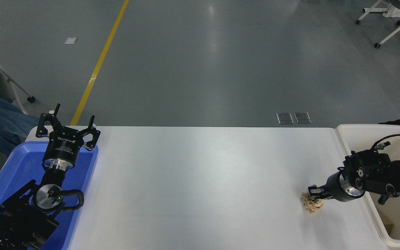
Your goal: Pick up paper ball place in dustbin
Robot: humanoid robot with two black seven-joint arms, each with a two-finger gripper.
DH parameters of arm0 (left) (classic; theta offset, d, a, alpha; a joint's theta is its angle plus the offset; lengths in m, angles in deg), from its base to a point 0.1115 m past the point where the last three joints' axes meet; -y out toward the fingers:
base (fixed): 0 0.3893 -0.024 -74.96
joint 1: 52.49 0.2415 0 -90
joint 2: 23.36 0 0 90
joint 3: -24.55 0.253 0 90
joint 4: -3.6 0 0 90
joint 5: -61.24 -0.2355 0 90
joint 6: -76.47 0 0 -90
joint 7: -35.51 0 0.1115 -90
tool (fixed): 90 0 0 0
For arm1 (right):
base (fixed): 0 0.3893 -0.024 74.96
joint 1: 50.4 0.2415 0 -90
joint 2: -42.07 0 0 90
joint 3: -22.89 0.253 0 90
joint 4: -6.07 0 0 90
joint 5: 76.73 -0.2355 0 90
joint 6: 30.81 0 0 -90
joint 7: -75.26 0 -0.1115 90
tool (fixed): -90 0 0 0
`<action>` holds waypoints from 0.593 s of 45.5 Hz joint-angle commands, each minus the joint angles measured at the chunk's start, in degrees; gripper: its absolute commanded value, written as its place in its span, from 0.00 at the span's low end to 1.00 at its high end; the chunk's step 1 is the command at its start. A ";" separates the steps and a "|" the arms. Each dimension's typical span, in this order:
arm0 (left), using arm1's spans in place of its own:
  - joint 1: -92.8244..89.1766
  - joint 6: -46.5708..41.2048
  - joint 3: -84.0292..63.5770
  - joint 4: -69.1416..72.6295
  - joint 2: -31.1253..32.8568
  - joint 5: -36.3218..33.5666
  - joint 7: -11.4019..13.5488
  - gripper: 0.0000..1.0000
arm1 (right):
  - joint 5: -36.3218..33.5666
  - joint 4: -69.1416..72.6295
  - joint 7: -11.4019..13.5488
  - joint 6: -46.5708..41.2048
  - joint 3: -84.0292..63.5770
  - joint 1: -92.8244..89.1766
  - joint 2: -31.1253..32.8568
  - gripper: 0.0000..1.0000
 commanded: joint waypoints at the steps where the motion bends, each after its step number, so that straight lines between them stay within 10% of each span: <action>1: 0.00 0.05 0.00 -0.02 0.00 -0.07 0.00 1.00 | -0.55 15.13 -0.41 -7.91 -10.45 24.20 8.96 0.00; 27: 0.00 0.14 0.00 -0.02 0.00 -0.07 -0.09 1.00 | -7.58 31.49 -4.02 -21.28 -31.56 68.70 6.42 0.00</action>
